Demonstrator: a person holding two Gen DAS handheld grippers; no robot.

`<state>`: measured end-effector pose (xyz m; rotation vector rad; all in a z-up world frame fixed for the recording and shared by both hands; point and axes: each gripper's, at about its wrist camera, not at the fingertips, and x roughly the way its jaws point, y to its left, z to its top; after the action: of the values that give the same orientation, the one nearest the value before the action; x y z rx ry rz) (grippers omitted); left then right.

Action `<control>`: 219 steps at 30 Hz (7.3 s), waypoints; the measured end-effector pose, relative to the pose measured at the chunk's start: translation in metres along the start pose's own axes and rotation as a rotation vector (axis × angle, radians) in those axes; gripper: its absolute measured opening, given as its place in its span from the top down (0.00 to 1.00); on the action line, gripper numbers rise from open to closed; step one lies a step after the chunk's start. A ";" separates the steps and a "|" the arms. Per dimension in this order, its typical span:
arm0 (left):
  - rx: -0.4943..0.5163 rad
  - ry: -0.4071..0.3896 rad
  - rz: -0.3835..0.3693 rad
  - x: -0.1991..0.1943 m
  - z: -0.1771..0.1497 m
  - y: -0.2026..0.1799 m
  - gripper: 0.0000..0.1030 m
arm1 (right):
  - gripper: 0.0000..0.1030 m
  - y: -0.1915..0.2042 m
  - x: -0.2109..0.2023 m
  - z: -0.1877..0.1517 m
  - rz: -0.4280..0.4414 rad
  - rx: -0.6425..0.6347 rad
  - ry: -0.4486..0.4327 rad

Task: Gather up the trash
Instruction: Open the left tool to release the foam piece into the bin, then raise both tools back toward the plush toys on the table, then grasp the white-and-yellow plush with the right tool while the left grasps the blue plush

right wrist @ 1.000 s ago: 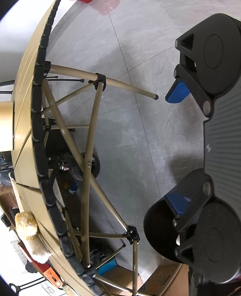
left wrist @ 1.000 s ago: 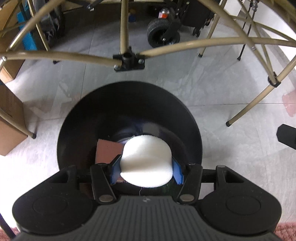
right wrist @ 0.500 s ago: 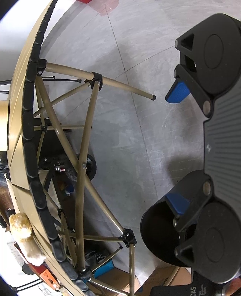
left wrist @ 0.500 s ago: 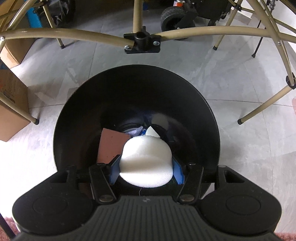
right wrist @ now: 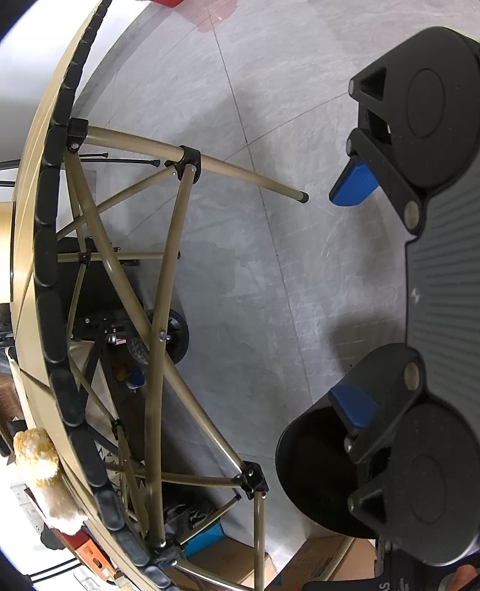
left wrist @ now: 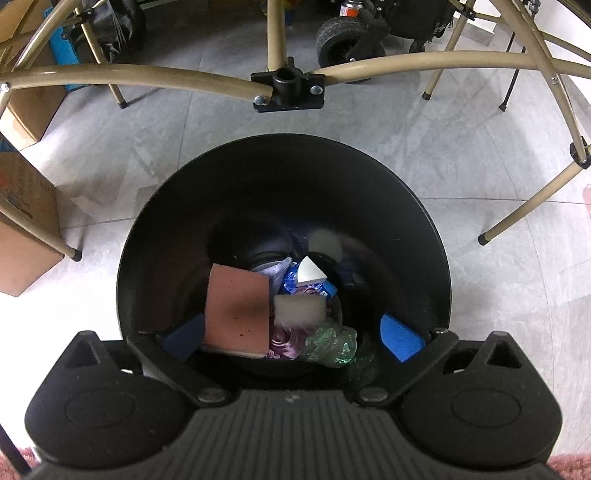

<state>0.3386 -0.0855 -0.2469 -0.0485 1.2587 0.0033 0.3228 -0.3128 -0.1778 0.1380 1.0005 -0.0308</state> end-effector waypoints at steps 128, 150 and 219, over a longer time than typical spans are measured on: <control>-0.179 -0.703 0.012 -0.195 0.165 0.135 0.00 | 0.00 0.193 0.015 0.258 0.002 -0.570 -0.336; -0.216 -0.710 -0.001 -0.201 0.162 0.149 0.00 | 0.51 0.203 0.020 0.258 0.053 -0.488 -0.341; 0.004 -0.539 0.115 -0.131 0.348 0.009 0.00 | 0.53 -0.073 -0.041 0.176 0.098 0.389 -0.652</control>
<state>0.6290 -0.0601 -0.0165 0.0274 0.7214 0.1069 0.4421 -0.4095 -0.0572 0.4995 0.3255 -0.1700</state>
